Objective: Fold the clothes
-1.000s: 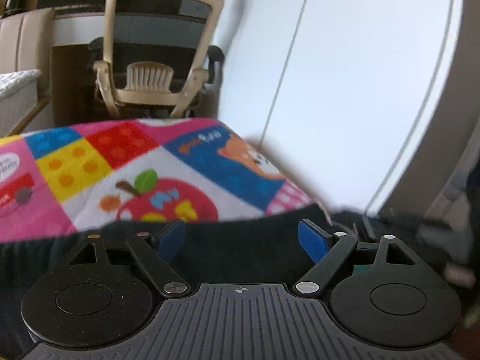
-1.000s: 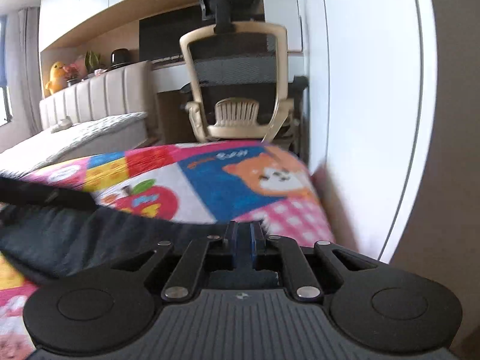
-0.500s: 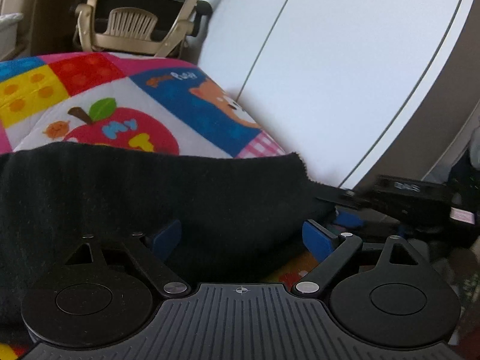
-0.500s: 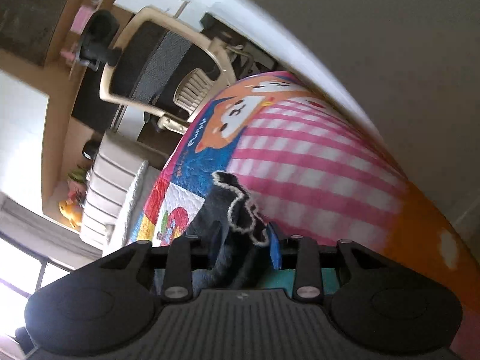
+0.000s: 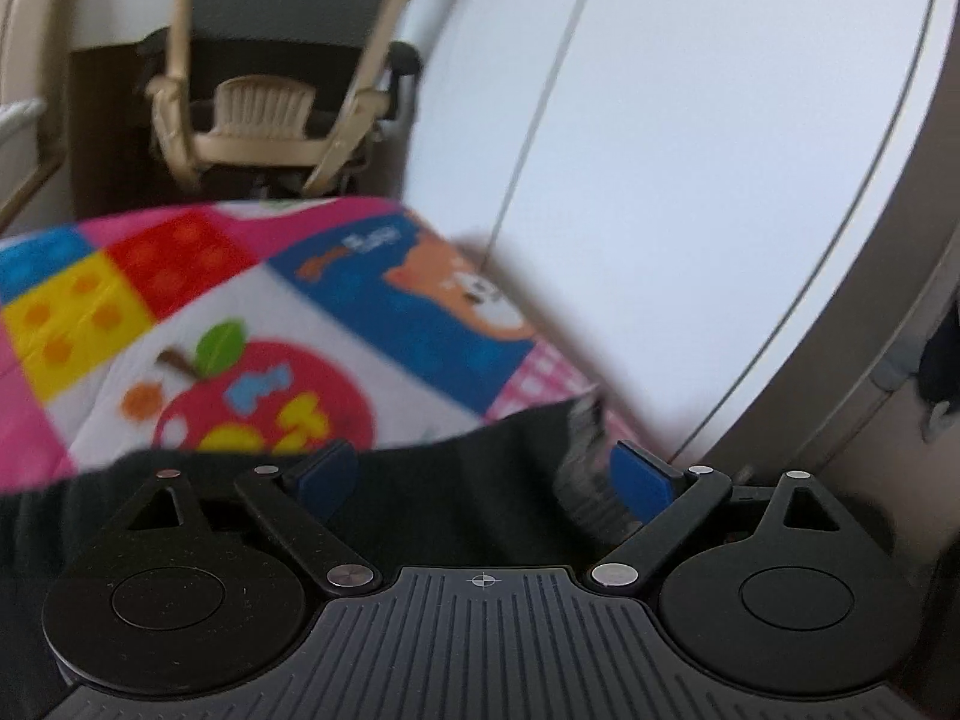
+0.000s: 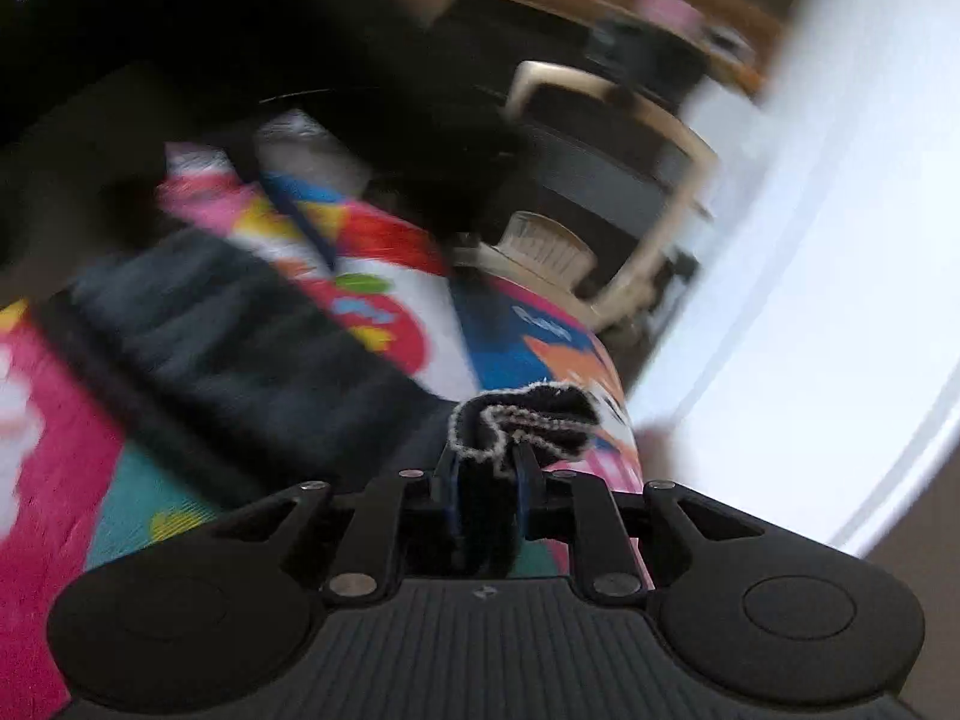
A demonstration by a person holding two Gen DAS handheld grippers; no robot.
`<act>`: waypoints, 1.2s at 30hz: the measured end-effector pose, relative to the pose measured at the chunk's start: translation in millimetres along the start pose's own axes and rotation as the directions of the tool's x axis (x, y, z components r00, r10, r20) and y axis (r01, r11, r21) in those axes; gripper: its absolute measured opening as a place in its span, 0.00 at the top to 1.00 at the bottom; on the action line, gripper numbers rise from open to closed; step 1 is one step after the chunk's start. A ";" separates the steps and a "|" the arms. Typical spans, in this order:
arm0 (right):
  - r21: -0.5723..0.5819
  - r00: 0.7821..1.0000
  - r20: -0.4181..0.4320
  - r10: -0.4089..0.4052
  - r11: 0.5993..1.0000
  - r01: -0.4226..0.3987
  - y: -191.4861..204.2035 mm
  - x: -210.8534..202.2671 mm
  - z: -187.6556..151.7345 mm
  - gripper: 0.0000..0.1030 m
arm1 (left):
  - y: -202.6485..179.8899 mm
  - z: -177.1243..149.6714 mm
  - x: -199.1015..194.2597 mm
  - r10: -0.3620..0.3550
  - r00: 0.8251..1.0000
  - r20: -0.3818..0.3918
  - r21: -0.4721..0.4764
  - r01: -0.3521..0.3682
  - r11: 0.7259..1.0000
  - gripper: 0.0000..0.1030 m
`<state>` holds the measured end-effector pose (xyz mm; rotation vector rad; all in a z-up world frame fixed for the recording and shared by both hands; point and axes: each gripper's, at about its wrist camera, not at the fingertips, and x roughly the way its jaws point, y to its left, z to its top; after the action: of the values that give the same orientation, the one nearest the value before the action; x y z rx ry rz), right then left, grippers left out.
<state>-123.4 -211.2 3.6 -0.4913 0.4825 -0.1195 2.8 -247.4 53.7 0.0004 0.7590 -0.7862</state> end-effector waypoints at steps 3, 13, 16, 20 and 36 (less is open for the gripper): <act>-0.112 1.000 0.020 0.003 0.994 -0.001 19.1 -1.3 1.6 0.83 | -18.9 10.1 15.7 -0.001 1.000 -0.028 0.062 0.003 0.998 0.07; 0.021 0.992 0.024 0.122 0.992 -0.123 -3.2 -13.6 -5.7 0.70 | 5.5 -8.5 60.9 0.232 0.971 -0.060 0.154 -0.221 0.963 0.06; 0.160 0.973 0.040 0.227 0.960 -0.230 -25.7 -20.0 -9.4 0.63 | 16.4 -12.2 57.7 0.202 0.978 -0.059 0.120 -0.194 0.974 0.05; 0.476 0.938 0.076 0.338 0.814 -0.332 -75.1 -22.6 -24.1 0.49 | 32.3 -15.5 54.5 0.167 0.984 -0.063 0.049 -0.164 0.985 0.04; 0.898 0.889 0.110 0.444 0.339 -0.280 -93.1 52.2 -55.8 0.65 | 45.6 -23.5 49.0 0.120 0.993 -0.015 -0.008 -0.121 0.993 0.03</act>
<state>-103.3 -328.3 -16.6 0.7463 0.5978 0.0359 40.0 -239.5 -6.2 0.0441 0.7693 -0.6686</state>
